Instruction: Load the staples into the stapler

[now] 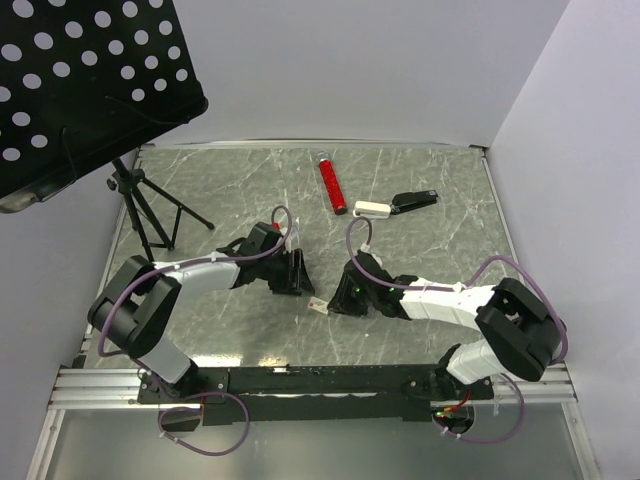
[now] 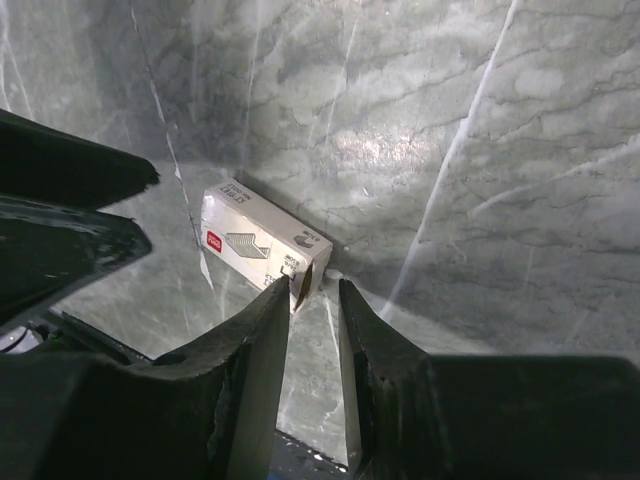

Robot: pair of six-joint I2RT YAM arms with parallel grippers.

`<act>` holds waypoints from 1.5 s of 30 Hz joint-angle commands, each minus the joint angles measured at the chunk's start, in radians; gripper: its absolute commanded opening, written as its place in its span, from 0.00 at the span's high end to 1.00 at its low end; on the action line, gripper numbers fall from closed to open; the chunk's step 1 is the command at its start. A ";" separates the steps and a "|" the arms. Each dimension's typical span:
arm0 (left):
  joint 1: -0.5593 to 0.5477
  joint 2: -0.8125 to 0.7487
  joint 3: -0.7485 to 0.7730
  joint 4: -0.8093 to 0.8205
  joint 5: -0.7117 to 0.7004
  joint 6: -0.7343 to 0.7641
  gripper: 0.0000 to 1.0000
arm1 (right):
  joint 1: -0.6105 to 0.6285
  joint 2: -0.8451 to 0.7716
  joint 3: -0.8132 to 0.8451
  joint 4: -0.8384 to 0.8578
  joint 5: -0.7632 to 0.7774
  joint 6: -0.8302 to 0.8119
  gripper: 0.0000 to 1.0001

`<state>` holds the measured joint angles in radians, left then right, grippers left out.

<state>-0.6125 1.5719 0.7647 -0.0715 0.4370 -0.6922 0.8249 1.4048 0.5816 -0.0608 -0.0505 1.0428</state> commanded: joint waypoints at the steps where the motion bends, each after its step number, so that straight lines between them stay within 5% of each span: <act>1: -0.013 0.016 0.047 -0.013 0.029 0.022 0.48 | -0.015 0.008 -0.014 0.045 -0.011 0.026 0.68; 15: -0.021 0.043 0.056 -0.037 0.048 0.033 0.63 | -0.017 0.017 -0.019 0.047 -0.020 0.028 0.75; 33: -0.039 0.091 0.084 -0.060 0.066 0.042 0.64 | -0.018 0.005 -0.017 0.056 -0.026 0.008 0.76; 45: -0.053 0.117 0.102 -0.068 0.063 0.043 0.73 | -0.020 0.023 0.001 0.092 -0.048 -0.013 0.76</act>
<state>-0.6571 1.6737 0.8288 -0.1421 0.4786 -0.6640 0.8124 1.4136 0.5678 -0.0090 -0.0917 1.0386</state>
